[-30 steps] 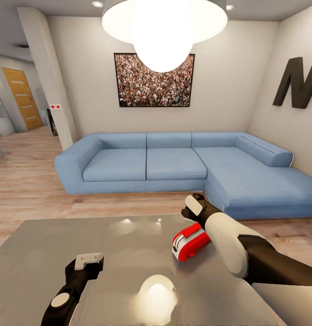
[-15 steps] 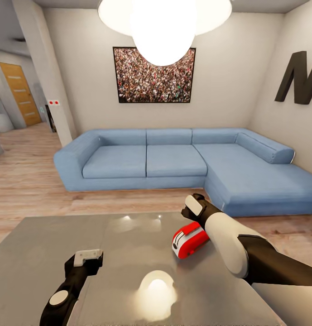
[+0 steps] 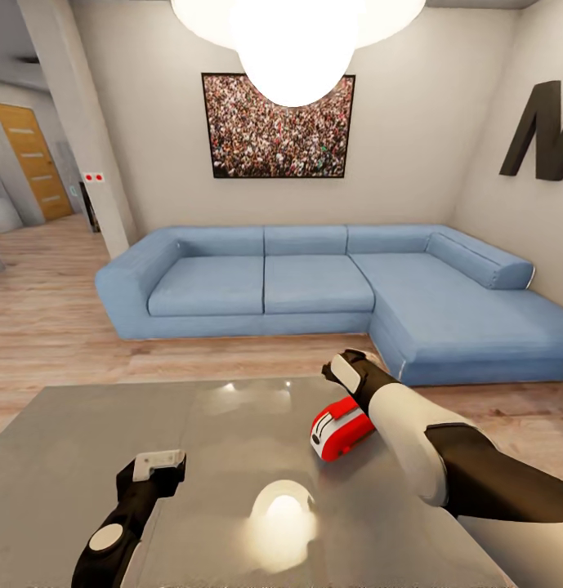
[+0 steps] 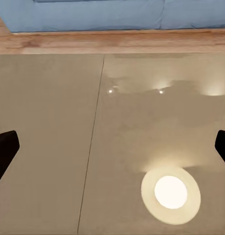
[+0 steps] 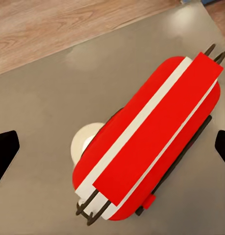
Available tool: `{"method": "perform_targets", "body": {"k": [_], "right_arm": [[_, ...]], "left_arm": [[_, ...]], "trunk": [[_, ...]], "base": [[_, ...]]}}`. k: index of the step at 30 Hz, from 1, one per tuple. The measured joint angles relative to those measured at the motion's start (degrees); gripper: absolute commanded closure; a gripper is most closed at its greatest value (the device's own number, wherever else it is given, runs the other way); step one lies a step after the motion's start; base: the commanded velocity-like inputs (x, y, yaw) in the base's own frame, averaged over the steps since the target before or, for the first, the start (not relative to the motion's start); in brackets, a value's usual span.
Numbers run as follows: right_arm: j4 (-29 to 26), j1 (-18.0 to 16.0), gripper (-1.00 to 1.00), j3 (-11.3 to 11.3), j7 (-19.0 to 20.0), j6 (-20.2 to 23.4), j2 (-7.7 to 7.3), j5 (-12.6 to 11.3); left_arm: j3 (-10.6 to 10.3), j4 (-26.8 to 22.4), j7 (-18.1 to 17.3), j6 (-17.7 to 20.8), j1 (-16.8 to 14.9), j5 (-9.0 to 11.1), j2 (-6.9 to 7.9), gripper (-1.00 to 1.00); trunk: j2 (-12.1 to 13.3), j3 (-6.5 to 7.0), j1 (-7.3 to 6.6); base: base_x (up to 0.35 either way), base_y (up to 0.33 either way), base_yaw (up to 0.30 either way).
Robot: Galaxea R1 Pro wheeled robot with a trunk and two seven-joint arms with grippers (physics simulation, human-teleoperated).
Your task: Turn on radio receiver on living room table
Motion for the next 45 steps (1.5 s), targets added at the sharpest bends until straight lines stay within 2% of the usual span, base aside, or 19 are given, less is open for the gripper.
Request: {"method": "perform_targets", "body": {"k": [45], "right_arm": [[1.57, 0.0, -1.0, 0.2, -0.55, -1.02, 0.0, -0.16]], "left_arm": [[0.0, 0.09, 0.0, -0.09, 0.01, -0.07, 0.0, -1.0]], "trunk": [[0.0, -4.17, 0.0]], "base": [[0.0, 0.0, 0.0]]}}
